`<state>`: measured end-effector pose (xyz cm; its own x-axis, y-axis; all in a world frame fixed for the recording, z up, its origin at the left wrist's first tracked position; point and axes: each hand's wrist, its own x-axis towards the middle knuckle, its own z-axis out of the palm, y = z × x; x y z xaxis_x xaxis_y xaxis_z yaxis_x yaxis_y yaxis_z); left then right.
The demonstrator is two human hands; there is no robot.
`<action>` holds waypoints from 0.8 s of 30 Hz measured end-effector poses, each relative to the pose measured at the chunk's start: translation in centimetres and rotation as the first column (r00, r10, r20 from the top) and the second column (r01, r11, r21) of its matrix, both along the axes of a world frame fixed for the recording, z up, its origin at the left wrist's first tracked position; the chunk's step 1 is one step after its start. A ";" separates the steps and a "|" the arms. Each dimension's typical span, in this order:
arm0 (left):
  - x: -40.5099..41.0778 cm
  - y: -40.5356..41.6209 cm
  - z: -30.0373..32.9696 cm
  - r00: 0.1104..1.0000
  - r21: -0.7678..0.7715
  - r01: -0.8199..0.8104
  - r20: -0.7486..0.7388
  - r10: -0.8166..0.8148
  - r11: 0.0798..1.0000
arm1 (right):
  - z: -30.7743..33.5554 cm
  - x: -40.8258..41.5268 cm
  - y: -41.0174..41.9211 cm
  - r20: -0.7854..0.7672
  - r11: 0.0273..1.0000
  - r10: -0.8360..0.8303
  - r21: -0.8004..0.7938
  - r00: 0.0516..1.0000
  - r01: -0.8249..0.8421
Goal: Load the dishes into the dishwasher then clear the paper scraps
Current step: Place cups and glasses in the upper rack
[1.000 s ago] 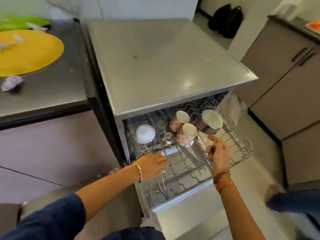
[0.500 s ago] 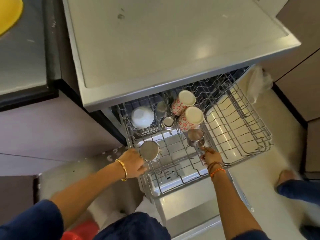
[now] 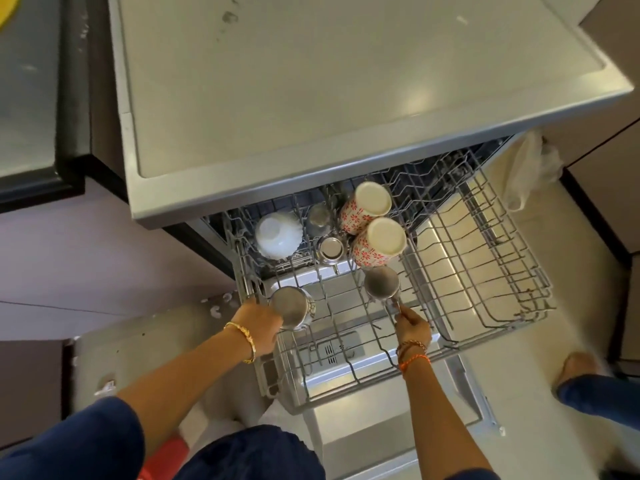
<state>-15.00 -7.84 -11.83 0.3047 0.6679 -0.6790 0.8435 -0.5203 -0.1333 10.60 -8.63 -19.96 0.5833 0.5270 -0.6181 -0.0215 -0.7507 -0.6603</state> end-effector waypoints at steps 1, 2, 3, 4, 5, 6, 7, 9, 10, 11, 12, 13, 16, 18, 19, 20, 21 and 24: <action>0.0 0.0 -0.1 1.000 0.006 -0.004 -0.002 0.004 1.000 | -0.1 0.0 0.0 -0.011 1.000 0.000 -0.002 1.000 0.000; 0.0 -0.1 -0.1 1.000 0.010 -0.011 0.000 0.011 1.000 | -0.3 0.0 0.1 -0.020 1.000 0.013 -0.003 1.000 -0.013; 0.0 -0.1 -0.2 1.000 0.017 -0.017 0.006 0.017 1.000 | -0.4 0.0 0.1 -0.027 1.000 0.031 -0.003 0.999 -0.031; -0.1 -0.1 -0.2 1.000 0.024 -0.023 0.015 0.023 0.999 | -0.3 -0.2 0.1 -0.037 0.999 0.046 0.000 0.998 -0.046; -0.1 -0.2 -0.3 0.999 0.031 -0.029 0.022 0.029 0.999 | -0.2 -0.3 0.1 -0.047 0.998 0.055 0.002 0.997 -0.055; -0.1 -0.3 -0.3 0.999 0.037 -0.035 0.028 0.034 0.999 | -0.1 -0.4 0.2 -0.057 0.998 0.060 0.005 0.997 -0.060; -0.2 -0.3 -0.3 0.999 0.045 -0.040 0.037 0.038 0.998 | -0.2 -0.4 0.2 -0.074 0.998 0.065 0.011 0.995 -0.064; -0.2 -0.5 -0.3 0.999 0.052 -0.037 0.041 0.035 0.998 | -0.1 -0.4 0.1 -0.129 0.997 0.073 0.026 0.989 -0.070; -0.2 -0.6 -0.3 0.999 0.055 -0.031 0.039 0.029 0.998 | 0.1 -0.4 0.0 -0.149 0.997 0.079 0.034 0.986 -0.075; -0.2 -0.6 -0.1 0.999 0.062 -0.020 0.042 0.017 0.998 | 0.3 -0.5 -0.1 -0.145 0.995 0.091 0.046 0.985 -0.085; -0.2 -0.7 0.0 0.999 0.068 -0.005 0.043 0.002 0.998 | 0.7 -0.6 -0.3 -0.117 0.993 0.103 0.063 0.988 -0.097; -0.1 -0.7 0.1 0.999 0.071 0.009 0.042 -0.012 0.997 | 1.1 -0.7 -0.5 -0.074 0.991 0.110 0.089 0.991 -0.103; -0.4 -1.2 0.3 0.997 0.065 0.028 0.070 -0.033 0.997 | 2.7 -1.7 -1.5 0.061 0.966 0.102 0.232 0.993 -0.114; -0.7 -2.0 0.5 0.995 0.057 0.058 0.083 -0.063 0.997 | 3.6 -2.5 -2.5 0.173 0.933 0.099 0.327 0.980 -0.152; -1.0 -2.5 0.8 0.992 0.061 0.086 0.090 -0.091 0.994 | 4.1 -3.0 -3.1 0.228 0.913 0.093 0.369 0.969 -0.174; -1.2 -3.0 1.1 0.988 0.059 0.116 0.098 -0.121 0.991 | 4.5 -3.4 -3.7 0.275 0.889 0.086 0.412 0.958 -0.199; -1.6 -3.4 1.4 0.982 0.058 0.147 0.112 -0.153 0.987 | 5.0 -4.0 -4.2 0.311 0.861 0.080 0.457 0.947 -0.223; -2.6 -3.7 2.0 0.958 0.027 0.239 0.157 -0.240 0.971 | 7.0 -6.0 -4.5 0.379 0.773 0.067 0.565 0.923 -0.288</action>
